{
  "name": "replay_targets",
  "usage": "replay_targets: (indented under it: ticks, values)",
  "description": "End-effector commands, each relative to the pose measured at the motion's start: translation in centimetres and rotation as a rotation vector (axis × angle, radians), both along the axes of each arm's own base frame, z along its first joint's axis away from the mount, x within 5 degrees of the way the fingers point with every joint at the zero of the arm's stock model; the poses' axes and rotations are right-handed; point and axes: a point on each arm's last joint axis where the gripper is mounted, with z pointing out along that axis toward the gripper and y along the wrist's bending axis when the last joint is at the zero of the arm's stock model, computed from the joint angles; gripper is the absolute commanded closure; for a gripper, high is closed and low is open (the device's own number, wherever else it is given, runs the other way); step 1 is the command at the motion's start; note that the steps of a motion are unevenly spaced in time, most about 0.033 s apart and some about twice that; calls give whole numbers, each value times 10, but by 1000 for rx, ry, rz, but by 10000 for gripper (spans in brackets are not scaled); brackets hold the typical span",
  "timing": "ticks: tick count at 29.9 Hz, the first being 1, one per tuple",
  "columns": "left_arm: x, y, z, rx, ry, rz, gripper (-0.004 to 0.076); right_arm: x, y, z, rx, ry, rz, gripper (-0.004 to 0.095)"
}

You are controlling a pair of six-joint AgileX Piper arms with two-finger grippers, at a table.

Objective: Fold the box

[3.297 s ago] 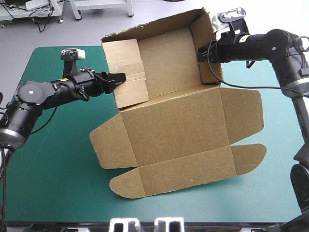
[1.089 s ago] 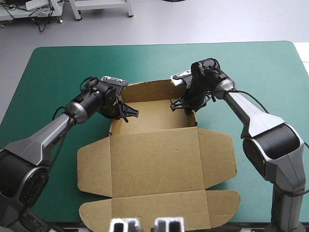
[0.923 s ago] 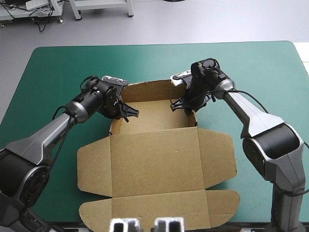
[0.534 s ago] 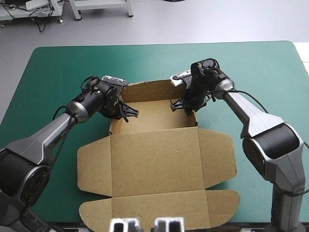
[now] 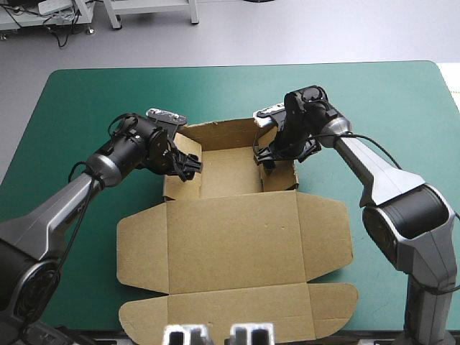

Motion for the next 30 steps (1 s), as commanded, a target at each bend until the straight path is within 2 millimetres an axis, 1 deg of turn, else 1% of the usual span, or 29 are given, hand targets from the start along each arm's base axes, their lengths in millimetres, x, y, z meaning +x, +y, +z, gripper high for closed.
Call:
replay_targets:
  ticks: [1,5,6,7,8,9,11,12,14,15,16,18,19,21,24,25,27,30]
  values:
    - [-14,7,43,-35,-153,-16,70,-18,-9,54,38,-111,10,90]
    - [-28,16,73,-72,-269,-23,70,-34,-17,87,58,-194,38,90]
    - [-35,20,83,-71,-300,-23,78,-41,-21,99,68,-225,49,90]
    - [-40,24,89,-60,-317,-21,94,-47,-23,108,73,-249,62,90]
    - [-45,28,94,-47,-332,-24,129,-52,-26,116,77,-274,77,90]
    - [-53,34,102,-19,-345,-37,185,-61,-30,129,86,-311,93,90]
    - [-67,42,112,13,-352,-68,330,-73,-36,146,97,-359,109,90]
    - [-79,48,120,33,-354,-91,447,-82,-40,157,100,-394,125,90]
    - [-100,58,131,54,-353,-131,597,-94,-47,171,103,-439,132,90]
    - [-112,64,137,65,-352,-156,694,-99,-49,177,107,-458,138,90]
    - [-124,69,142,60,-349,-157,734,-104,-52,181,111,-473,141,90]
    - [-148,78,150,42,-329,-181,728,-110,-54,187,117,-492,147,90]
    - [-157,80,152,25,-330,-200,727,-110,-55,188,116,-495,149,90]
    - [-178,85,157,-40,-362,-225,727,-111,-55,189,119,-496,149,90]
    - [-204,94,155,-88,-392,-239,728,-111,-54,188,124,-495,150,96]
    - [-211,98,153,-91,-401,-238,728,-109,-53,187,124,-494,150,101]
    - [-221,104,141,-87,-393,-229,728,-105,-52,183,107,-488,152,110]
    - [-228,107,112,-75,-326,-214,728,-96,-48,174,99,-467,153,117]
